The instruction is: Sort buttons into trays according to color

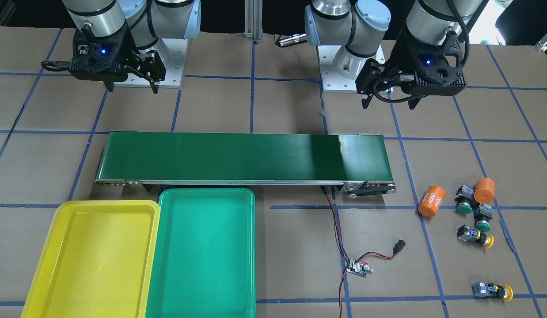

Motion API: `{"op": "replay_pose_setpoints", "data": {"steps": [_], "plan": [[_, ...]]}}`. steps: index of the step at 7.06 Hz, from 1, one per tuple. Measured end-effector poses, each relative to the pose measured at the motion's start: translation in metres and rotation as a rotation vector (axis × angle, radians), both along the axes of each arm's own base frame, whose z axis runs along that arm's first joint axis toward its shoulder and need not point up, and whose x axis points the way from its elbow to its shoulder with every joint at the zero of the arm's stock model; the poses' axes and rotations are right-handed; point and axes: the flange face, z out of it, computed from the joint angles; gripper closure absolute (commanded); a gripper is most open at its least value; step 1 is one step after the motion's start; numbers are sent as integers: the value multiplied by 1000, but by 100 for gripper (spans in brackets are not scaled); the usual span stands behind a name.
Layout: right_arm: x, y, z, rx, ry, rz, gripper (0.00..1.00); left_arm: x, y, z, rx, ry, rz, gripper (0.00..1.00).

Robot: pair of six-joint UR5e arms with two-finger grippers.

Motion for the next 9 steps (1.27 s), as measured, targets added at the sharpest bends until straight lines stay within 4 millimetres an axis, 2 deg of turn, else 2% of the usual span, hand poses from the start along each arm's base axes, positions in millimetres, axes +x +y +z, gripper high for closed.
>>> {"op": "replay_pose_setpoints", "data": {"steps": [2, 3, 4, 5, 6, 7, 9], "plan": [[0, 0, -1, 2, 1, 0, 0, 1, 0, -2, 5, -3, -1, 0], [0, 0, -1, 2, 0, -1, 0, 6, -2, -5, 11, -8, -21, 0], [0, 0, -1, 2, 0, -2, 0, 21, -7, -10, 22, -10, -69, 0], [0, 0, -1, 1, 0, -3, 0, 48, -19, -31, 45, -5, -126, 0], [0, 0, -1, 0, 0, -3, 0, 83, -36, -63, 57, 2, -168, 0], [0, -1, -1, -3, 0, -3, 0, 124, -50, -102, 54, 8, -192, 0], [0, -1, 0, -6, 0, -3, 0, 190, -60, -180, 44, 11, -226, 0]]}}
